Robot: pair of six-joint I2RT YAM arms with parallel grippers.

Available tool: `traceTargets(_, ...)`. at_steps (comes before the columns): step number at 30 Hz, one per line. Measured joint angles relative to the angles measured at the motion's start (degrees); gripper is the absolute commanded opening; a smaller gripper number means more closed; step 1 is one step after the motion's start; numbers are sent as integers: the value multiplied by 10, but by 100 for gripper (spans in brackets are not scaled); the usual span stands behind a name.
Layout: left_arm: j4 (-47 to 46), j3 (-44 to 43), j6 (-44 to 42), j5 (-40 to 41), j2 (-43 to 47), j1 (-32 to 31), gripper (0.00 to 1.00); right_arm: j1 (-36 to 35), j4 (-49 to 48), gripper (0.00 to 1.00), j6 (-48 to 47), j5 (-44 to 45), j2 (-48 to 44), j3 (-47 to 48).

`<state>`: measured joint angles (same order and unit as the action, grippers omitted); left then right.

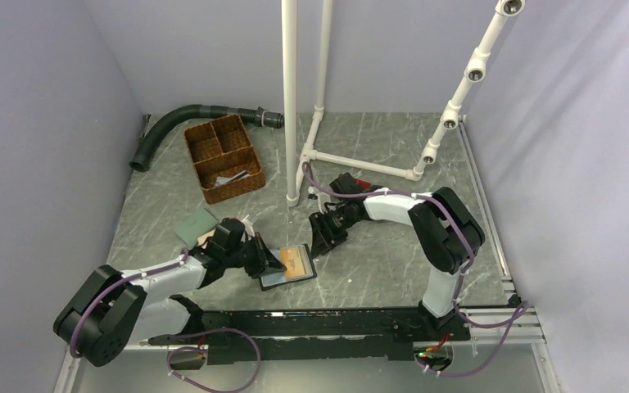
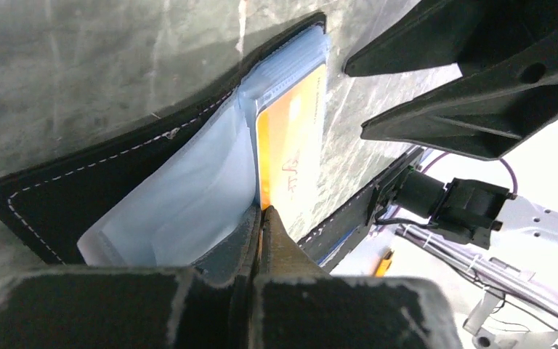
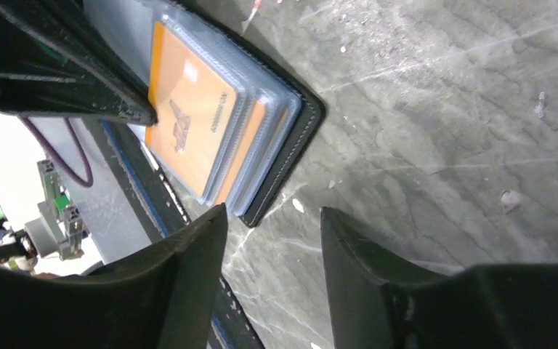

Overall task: Take the credit cards out of the card holder
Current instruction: Remove the credit card from the card holder.

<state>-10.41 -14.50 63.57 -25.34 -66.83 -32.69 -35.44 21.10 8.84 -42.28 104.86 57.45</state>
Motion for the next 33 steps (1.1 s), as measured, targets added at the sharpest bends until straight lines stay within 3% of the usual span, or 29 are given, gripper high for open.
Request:
traceTargets(4,43,-37,-62,-7,-1,0,0,19,26,75,-70,-43,-14,1)
traceTargets(11,51,-72,-203,-37,6,-5,0,62,90,83,-202,-99,-40,15)
traceTargets(16,49,-79,-285,-60,11,-16,0,111,119,85,-289,-136,-42,17)
traceTargets(24,46,-119,-372,-70,-10,-45,0,106,183,87,-449,-175,-25,58)
traceTargets(33,31,-122,-405,-72,-19,-58,0,87,217,83,-519,-194,30,86)
